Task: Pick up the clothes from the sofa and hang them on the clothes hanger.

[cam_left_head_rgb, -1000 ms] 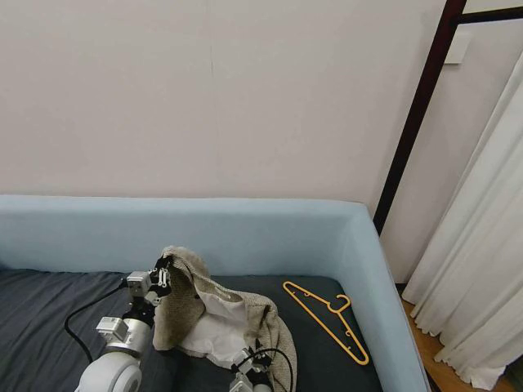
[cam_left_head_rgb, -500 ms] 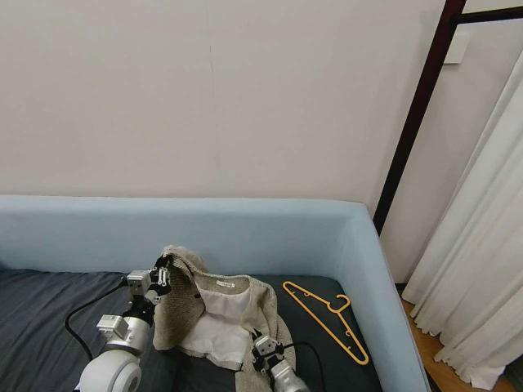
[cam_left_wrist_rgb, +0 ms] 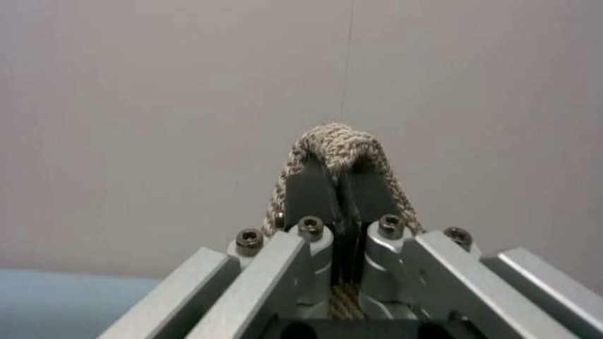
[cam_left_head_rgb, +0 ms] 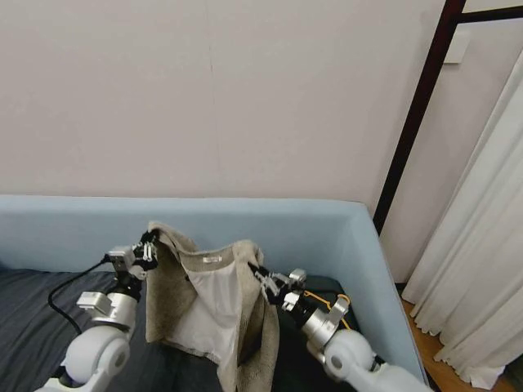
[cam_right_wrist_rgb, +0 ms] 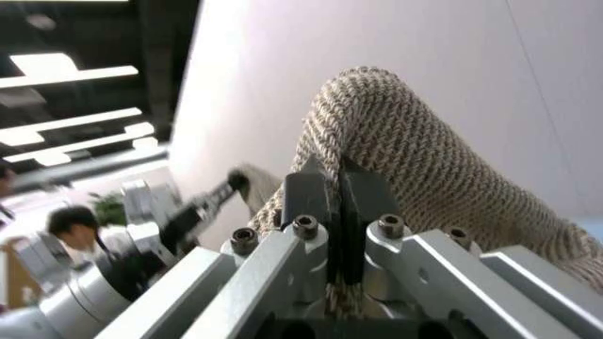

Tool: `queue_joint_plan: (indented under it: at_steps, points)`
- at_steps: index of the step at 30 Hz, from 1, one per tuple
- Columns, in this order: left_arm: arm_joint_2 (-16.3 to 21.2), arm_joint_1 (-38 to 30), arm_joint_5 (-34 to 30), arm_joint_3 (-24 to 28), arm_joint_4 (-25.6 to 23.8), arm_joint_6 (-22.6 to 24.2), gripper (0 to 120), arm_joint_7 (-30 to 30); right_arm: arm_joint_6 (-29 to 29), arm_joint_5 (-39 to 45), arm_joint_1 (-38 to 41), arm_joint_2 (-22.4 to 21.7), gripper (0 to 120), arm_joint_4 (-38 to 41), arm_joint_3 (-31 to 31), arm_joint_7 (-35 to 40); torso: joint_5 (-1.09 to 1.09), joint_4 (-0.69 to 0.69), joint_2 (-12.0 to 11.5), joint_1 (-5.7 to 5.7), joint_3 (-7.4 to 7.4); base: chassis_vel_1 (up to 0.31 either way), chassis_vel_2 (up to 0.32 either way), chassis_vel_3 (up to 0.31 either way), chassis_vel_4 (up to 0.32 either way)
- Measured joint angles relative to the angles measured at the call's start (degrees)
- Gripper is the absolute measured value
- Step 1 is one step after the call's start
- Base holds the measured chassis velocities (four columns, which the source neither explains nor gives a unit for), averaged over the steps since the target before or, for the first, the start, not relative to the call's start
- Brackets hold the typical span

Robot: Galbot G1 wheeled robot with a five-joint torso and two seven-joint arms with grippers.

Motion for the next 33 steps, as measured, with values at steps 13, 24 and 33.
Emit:
queue_joint_plan:
  at_steps: [13,24,33]
  points:
    - [-2.51,15.09,5.59,-4.06,-5.47,-2.32,0,3.25,-0.37,-6.13,-3.67,0.49,0,-14.59,-2.07,-16.64,0.0,0.0,0.01,0.0,-0.01,0.0,0.0,0.0,0.0]
    - [-9.01,18.37,15.66,5.33,2.94,-4.15,0,3.2,1.98,-32.86,-8.82,5.01,0,-33.35,-2.52,-20.79,0.01,-0.01,0.01,0.0,-0.01,0.0,0.0,0.0,0.0]
    - [-10.56,17.59,16.74,6.38,4.21,-4.2,0,3.09,4.94,-42.4,-7.63,5.89,20,-34.3,-1.69,2.68,0.0,-0.01,0.01,0.0,-0.01,0.0,0.0,0.0,0.0]
